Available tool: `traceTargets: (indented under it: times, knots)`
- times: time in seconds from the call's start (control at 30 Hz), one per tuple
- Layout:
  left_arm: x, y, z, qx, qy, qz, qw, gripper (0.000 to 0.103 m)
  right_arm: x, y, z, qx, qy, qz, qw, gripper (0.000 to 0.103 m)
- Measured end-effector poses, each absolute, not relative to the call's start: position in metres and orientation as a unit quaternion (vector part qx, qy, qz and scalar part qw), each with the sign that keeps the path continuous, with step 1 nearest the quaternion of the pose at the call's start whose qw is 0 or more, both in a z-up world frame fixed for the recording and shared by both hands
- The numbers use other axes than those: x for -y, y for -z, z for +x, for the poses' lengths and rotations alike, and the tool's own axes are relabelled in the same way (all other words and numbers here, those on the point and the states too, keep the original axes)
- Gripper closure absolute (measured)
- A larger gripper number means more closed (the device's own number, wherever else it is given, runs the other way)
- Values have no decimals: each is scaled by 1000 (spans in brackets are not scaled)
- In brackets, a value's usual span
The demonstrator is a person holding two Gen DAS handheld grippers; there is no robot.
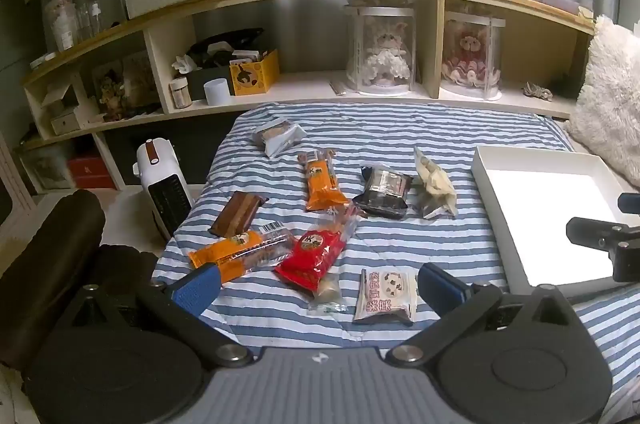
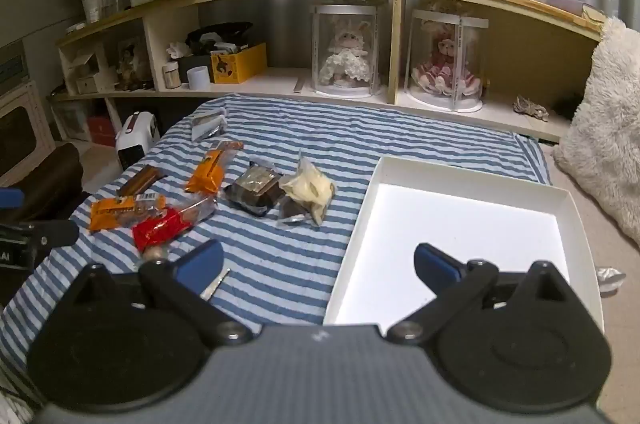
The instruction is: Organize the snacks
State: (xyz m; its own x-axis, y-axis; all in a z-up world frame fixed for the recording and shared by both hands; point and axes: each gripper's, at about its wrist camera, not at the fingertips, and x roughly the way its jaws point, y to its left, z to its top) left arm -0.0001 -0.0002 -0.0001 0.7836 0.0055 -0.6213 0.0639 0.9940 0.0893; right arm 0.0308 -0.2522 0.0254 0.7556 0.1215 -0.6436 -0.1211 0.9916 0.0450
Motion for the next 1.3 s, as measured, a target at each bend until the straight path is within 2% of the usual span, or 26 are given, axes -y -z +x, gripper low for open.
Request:
traceTargets:
  times: [1.3]
  knots:
    - [4, 5, 0, -338, 22, 48, 940, 0, 252, -22, 31, -356, -64, -9, 932, 1]
